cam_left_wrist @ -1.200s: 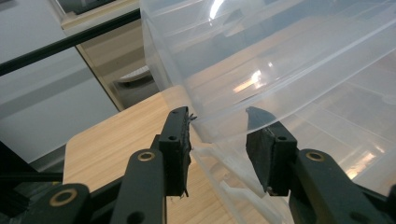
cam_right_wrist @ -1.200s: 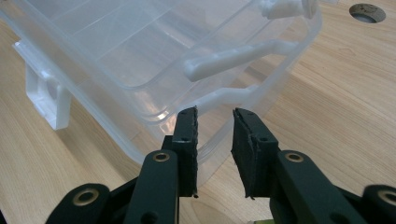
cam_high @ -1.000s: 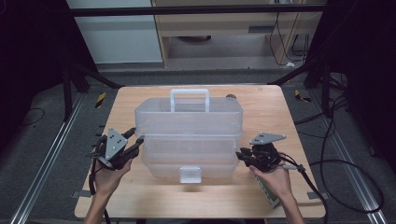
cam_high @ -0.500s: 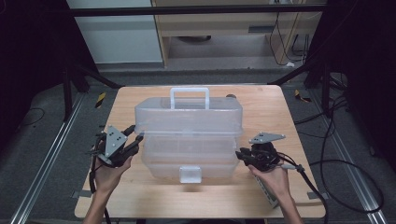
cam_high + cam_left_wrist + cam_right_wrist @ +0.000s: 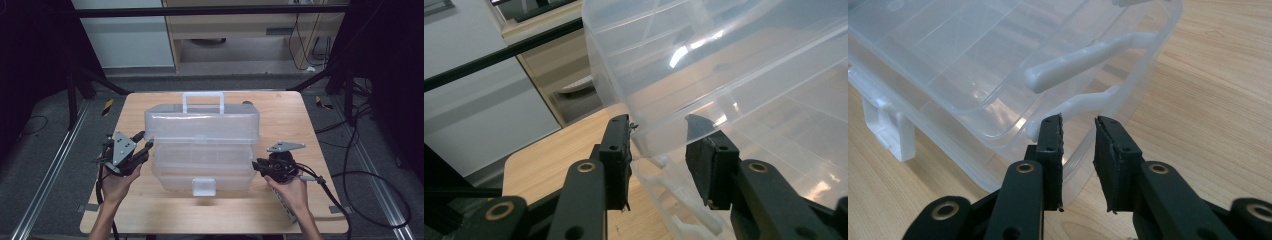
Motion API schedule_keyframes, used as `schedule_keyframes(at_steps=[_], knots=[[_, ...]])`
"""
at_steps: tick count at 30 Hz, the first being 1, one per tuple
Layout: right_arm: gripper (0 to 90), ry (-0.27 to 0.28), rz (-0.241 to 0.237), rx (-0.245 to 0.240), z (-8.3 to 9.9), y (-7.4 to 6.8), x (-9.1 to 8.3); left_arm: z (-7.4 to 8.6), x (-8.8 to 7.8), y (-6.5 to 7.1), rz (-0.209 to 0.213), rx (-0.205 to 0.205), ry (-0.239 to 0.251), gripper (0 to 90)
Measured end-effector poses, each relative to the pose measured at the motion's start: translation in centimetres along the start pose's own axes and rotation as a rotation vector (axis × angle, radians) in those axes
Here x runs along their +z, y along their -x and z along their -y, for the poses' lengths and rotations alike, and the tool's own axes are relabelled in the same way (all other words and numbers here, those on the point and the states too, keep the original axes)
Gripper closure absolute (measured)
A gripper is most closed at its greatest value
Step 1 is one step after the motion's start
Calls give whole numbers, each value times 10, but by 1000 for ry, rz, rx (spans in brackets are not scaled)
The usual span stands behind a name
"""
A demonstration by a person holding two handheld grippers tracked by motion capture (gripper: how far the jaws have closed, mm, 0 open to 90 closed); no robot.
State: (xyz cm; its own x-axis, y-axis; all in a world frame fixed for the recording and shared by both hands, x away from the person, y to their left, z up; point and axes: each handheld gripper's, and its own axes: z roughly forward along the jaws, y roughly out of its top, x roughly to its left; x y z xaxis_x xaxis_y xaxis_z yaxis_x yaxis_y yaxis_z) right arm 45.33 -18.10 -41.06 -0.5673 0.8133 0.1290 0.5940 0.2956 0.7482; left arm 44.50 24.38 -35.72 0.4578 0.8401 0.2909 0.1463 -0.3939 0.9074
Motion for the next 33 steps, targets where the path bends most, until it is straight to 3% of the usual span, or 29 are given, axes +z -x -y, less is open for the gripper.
schedule_keyframes(at_steps=[8,20,33], knots=[[741,3,0,28,0,0,1,-3,3,-3,0,-4,0,622],[744,4,1,25,1,1,1,-6,7,-8,7,-39,-7,626],[728,33,24,27,1,-1,0,-7,9,-7,0,-8,-7,629]])
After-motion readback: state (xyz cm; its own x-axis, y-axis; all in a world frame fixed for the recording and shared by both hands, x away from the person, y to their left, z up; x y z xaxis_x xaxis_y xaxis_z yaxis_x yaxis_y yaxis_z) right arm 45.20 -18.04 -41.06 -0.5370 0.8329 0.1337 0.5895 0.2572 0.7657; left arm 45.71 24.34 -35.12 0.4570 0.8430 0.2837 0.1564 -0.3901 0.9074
